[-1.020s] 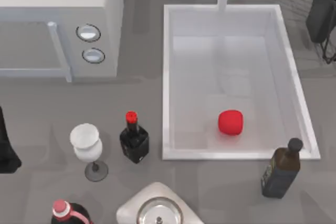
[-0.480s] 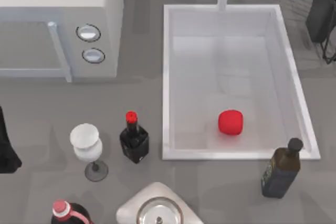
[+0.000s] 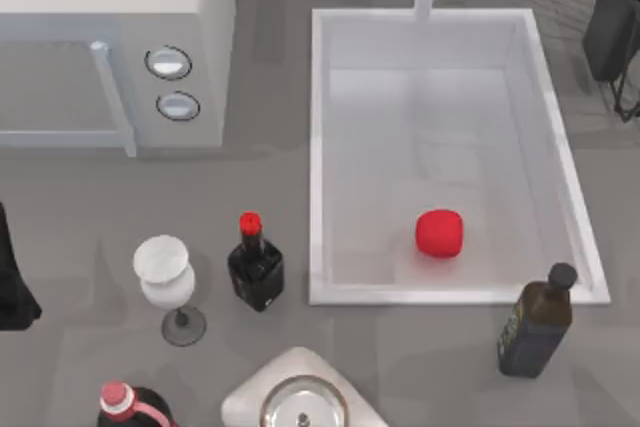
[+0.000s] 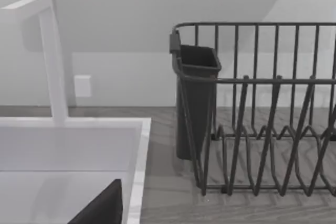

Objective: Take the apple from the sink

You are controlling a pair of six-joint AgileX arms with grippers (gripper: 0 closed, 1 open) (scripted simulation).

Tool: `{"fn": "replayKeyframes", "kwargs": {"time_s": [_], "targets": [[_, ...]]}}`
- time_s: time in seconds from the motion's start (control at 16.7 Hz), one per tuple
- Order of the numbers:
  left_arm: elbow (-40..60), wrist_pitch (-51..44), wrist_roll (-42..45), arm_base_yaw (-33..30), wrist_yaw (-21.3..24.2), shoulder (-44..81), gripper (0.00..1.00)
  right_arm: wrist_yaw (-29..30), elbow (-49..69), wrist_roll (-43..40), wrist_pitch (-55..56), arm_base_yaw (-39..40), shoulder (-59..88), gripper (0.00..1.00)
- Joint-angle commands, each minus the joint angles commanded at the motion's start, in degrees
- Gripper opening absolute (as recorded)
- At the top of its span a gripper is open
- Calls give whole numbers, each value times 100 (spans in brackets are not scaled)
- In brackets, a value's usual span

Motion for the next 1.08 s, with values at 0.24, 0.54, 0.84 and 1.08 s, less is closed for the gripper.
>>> {"fn": "replayKeyframes", "kwargs": {"time_s": [0.24, 0.54, 0.84, 1.08], "targets": [[0, 0, 0, 0, 0, 0, 100, 0, 166, 47, -117, 45, 172, 100], [0, 0, 0, 0, 0, 0, 100, 4, 1559, 408, -1016, 390, 1651, 100], [0, 0, 0, 0, 0, 0, 100, 9, 3914, 989, -2461, 946, 4433, 100], [0, 0, 0, 0, 0, 0, 100, 13, 6046, 1511, -3760, 1445, 7095, 100]]}}
